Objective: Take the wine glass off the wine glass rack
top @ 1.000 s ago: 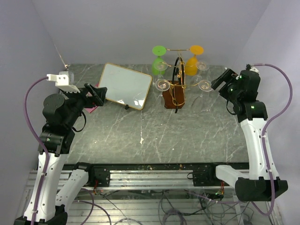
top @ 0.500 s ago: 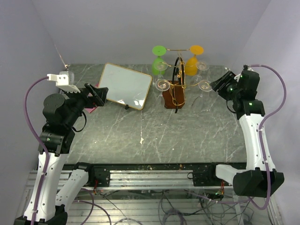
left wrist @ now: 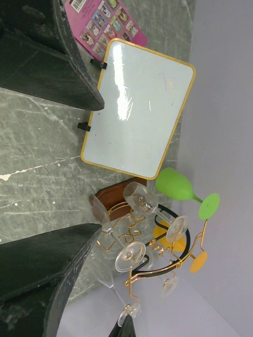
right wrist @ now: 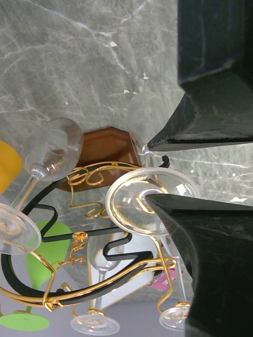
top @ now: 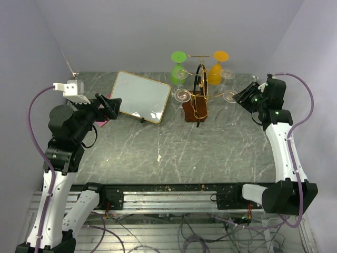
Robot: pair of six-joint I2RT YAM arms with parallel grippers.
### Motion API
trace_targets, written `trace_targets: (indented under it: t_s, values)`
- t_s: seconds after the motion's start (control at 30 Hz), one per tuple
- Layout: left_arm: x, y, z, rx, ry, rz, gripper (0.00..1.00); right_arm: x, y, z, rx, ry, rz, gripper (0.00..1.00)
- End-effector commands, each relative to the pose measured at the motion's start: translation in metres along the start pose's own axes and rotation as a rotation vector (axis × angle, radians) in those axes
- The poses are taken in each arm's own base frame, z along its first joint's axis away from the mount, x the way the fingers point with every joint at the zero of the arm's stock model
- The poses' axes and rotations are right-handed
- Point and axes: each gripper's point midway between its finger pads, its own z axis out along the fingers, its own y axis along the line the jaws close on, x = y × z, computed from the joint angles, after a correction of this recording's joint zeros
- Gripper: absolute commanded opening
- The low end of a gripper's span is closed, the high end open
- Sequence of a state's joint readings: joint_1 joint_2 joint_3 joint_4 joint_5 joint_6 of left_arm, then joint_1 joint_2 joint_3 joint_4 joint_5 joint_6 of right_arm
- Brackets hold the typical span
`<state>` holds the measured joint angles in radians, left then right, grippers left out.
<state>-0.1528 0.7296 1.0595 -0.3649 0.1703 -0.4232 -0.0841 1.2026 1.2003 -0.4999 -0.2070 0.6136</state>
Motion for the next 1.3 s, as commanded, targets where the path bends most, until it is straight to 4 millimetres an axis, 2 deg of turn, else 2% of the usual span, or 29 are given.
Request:
trace_targets:
  t_s: [0.0, 0.27, 0.47, 0.77, 1.03, 1.27]
  values:
    - [-0.004, -0.009, 0.0, 0.039, -0.01, 0.0, 0.99, -0.001, 0.0, 0.005, -0.017, -0.003, 0.007, 0.37]
    - [-0.004, -0.008, -0.001, 0.035, -0.01, 0.005, 0.99, 0.001, -0.002, 0.01, -0.009, 0.009, 0.02, 0.34]
    - [-0.006, -0.009, 0.0, 0.04, -0.009, 0.007, 0.99, 0.004, -0.004, 0.013, -0.003, 0.023, 0.032, 0.19]
    - [-0.009, -0.011, -0.002, 0.042, -0.013, 0.007, 0.99, 0.0, -0.005, 0.008, 0.022, 0.008, 0.042, 0.08]
    - [-0.012, -0.013, -0.001, 0.05, -0.016, 0.004, 0.99, -0.008, 0.002, -0.001, 0.018, -0.029, 0.132, 0.0]
    - [-0.012, -0.013, -0.003, 0.046, -0.016, 0.007, 0.99, -0.012, 0.008, -0.006, 0.01, -0.046, 0.22, 0.0]
